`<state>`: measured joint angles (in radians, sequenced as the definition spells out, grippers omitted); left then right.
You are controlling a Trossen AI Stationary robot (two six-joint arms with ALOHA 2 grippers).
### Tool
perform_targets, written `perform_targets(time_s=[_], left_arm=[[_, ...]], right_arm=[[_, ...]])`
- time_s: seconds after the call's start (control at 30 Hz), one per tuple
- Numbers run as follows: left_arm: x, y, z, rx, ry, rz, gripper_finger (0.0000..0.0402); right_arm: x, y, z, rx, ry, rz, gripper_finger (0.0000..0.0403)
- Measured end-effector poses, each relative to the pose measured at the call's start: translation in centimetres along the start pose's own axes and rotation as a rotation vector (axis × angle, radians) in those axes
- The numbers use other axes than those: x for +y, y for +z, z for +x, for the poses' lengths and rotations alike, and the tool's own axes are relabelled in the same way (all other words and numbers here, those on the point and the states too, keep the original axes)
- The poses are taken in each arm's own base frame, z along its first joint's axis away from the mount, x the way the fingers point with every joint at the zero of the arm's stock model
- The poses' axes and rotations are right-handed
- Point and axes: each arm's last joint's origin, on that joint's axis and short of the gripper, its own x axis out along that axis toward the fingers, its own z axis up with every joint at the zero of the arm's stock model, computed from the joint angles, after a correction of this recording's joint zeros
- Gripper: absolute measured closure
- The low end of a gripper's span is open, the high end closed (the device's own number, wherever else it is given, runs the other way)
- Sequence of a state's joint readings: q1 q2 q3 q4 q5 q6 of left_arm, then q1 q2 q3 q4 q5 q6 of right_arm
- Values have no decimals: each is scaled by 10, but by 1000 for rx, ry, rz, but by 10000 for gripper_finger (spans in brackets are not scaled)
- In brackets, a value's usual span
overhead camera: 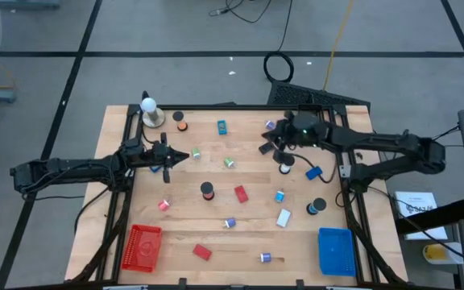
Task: Pick & Place Office items
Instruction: Put the black digital clock into the blue bin
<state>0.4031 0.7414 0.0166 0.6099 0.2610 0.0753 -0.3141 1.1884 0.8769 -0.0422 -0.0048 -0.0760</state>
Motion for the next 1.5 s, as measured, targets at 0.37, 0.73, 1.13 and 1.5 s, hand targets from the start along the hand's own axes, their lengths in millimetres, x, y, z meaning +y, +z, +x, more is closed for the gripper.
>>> perform_targets(time_s=[0.37,0.73,1.13,1.5], left_arm=[[0,1,0,-5,0,-56,376],[-4,0,1,7,-28,-83,376],[-9,3,2,-22,2,-45,376],[-13,7,2,-65,-21,24,376]], right_arm=[[44,38,35,284,-29,-64,403],[81,21,37,452,-104,8,403],[100,11,27,541,-105,176,378],[25,3,51,630,-181,183,295]])
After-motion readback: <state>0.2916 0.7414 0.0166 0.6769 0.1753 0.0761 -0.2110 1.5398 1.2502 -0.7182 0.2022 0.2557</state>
